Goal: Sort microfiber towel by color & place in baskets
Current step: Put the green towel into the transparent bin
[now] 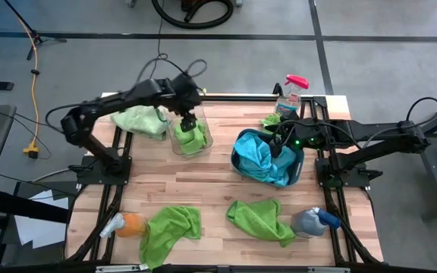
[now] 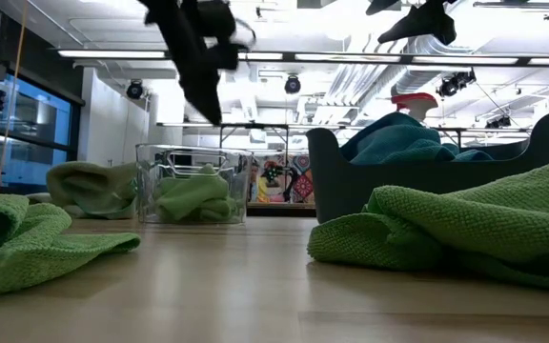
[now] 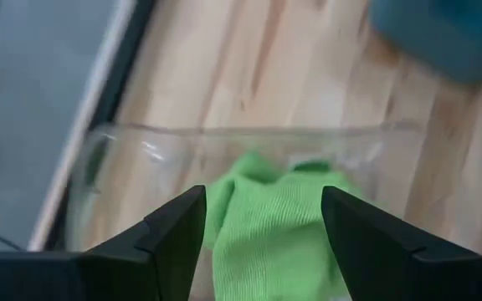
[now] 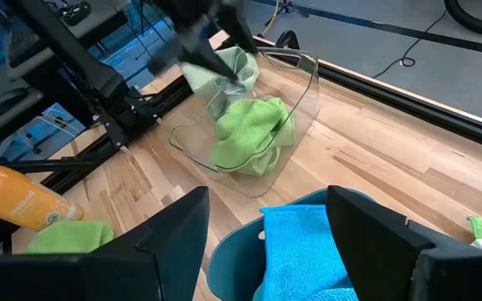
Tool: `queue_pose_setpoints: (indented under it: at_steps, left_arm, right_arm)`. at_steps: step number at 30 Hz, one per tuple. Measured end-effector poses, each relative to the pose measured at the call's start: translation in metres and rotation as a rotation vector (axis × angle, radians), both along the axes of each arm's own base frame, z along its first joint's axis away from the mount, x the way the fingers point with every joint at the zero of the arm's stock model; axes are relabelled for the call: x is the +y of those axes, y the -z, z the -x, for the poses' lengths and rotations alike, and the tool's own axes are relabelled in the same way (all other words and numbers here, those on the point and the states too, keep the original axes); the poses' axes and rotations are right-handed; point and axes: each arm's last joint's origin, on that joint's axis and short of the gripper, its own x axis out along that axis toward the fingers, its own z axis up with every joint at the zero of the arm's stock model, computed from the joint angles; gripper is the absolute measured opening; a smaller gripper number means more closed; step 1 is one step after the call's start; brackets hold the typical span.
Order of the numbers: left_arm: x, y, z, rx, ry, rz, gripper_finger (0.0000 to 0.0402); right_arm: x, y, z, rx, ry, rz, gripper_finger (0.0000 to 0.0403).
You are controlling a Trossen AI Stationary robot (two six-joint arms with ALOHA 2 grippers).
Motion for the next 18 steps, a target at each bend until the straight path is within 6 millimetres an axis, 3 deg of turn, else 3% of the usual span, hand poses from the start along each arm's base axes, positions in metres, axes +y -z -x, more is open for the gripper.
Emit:
queue_pose_setpoints:
  at_steps: [9,18]
  left_arm:
    - [-0.036,-0.071,0.052,-0.283,-0.172,0.019,0.0227]
    - [-0.099,-0.127,0.094,-0.701,-0.024,-0.019,0.0227]
  right_arm:
    - [0.000,-0.001,0.000,-0.004,-0.003,0.009,0.0239]
    - [0.001,-0.012,-0.006,-0.112,-0.048,0.071,0.0239]
